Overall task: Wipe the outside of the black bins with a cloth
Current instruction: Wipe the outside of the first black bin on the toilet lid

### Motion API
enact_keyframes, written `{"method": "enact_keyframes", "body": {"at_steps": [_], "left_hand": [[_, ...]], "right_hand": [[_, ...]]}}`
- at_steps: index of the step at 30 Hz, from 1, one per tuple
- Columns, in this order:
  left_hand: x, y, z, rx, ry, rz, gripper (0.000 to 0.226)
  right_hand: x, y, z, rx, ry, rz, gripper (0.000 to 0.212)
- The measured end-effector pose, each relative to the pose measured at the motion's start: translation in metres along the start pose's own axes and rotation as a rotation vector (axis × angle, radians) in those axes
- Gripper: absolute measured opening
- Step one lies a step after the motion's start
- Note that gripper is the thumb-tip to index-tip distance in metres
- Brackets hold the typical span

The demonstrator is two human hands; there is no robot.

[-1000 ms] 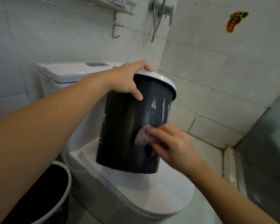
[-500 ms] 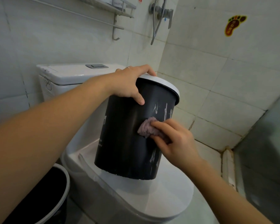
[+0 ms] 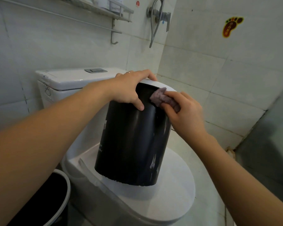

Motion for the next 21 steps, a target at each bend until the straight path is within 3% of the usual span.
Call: {"method": "enact_keyframes", "body": {"at_steps": [5, 14, 21], "left_hand": [[0.004, 0.002, 0.001, 0.009, -0.023, -0.032, 0.079], [0.008, 0.001, -0.001, -0.002, -0.018, -0.039, 0.081], [0.009, 0.006, 0.002, 0.013, -0.037, -0.054, 0.081]], "right_hand": [[-0.005, -0.004, -0.001, 0.000, 0.019, 0.030, 0.028], [0.029, -0.054, 0.011, 0.192, 0.000, -0.305, 0.029], [0.001, -0.018, 0.004, 0.045, 0.053, 0.026, 0.032]]}}
Point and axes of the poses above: each hand's wrist, its own y-axis towards the middle knuckle, its own z-axis out of the palm, x = y × z, the point moved 9 cm from there along y, towards the middle knuckle
